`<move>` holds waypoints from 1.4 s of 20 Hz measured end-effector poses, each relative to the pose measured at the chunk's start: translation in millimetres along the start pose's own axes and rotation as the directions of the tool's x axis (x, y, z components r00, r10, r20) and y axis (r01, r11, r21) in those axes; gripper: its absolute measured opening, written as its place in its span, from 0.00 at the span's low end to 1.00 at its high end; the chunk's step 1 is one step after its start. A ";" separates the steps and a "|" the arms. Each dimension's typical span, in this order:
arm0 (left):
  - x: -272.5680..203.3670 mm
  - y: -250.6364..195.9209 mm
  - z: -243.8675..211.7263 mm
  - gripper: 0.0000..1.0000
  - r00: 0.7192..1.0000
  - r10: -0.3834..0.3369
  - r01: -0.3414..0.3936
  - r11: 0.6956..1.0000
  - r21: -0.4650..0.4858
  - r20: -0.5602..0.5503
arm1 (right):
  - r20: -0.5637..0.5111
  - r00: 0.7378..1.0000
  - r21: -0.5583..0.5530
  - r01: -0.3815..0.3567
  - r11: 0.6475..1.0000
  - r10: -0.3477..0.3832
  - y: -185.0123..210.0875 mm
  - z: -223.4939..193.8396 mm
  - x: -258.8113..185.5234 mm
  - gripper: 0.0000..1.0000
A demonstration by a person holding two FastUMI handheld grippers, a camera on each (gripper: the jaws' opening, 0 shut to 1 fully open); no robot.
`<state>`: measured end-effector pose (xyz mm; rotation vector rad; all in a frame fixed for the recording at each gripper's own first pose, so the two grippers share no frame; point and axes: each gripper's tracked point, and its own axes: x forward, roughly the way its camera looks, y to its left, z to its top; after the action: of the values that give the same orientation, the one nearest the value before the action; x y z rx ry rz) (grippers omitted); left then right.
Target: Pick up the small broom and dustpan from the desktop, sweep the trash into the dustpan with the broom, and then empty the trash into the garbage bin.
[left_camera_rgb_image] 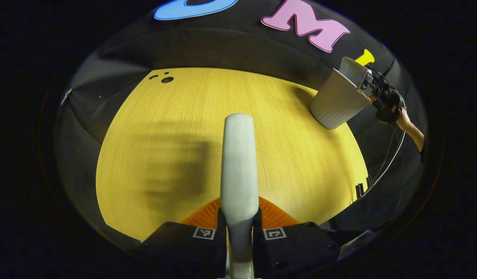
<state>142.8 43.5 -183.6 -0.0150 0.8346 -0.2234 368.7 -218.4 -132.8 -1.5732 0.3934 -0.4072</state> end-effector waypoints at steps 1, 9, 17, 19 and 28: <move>-1.9 0.6 -0.7 0.31 1.000 0.003 -0.003 1.000 0.007 0.001 | -0.022 1.000 0.032 -0.021 0.999 0.022 1.8 -4.1 0.2 0.34; -12.7 7.9 6.8 0.31 0.998 0.043 -0.044 0.999 0.015 0.052 | -0.093 0.978 0.419 -0.132 0.898 0.188 3.6 -28.1 -5.9 0.34; -25.2 23.8 19.6 0.31 0.988 0.075 -0.072 0.997 -0.025 0.134 | -0.010 0.952 0.796 -0.177 0.578 0.305 -21.4 -23.6 -3.1 0.34; -25.9 29.5 15.4 0.31 0.987 0.080 -0.075 0.996 -0.042 0.139 | 0.049 0.955 0.859 -0.190 0.475 0.293 -29.3 -9.7 -5.7 0.34; -23.1 42.4 -10.7 0.30 0.978 0.136 -0.126 0.989 -0.072 0.160 | 0.316 0.912 0.884 -0.383 0.268 0.262 -37.2 54.4 -29.0 0.34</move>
<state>128.0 90.4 -178.2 -0.0351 0.6747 -0.0706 369.9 -155.3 -98.1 -0.2961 0.2861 -0.1410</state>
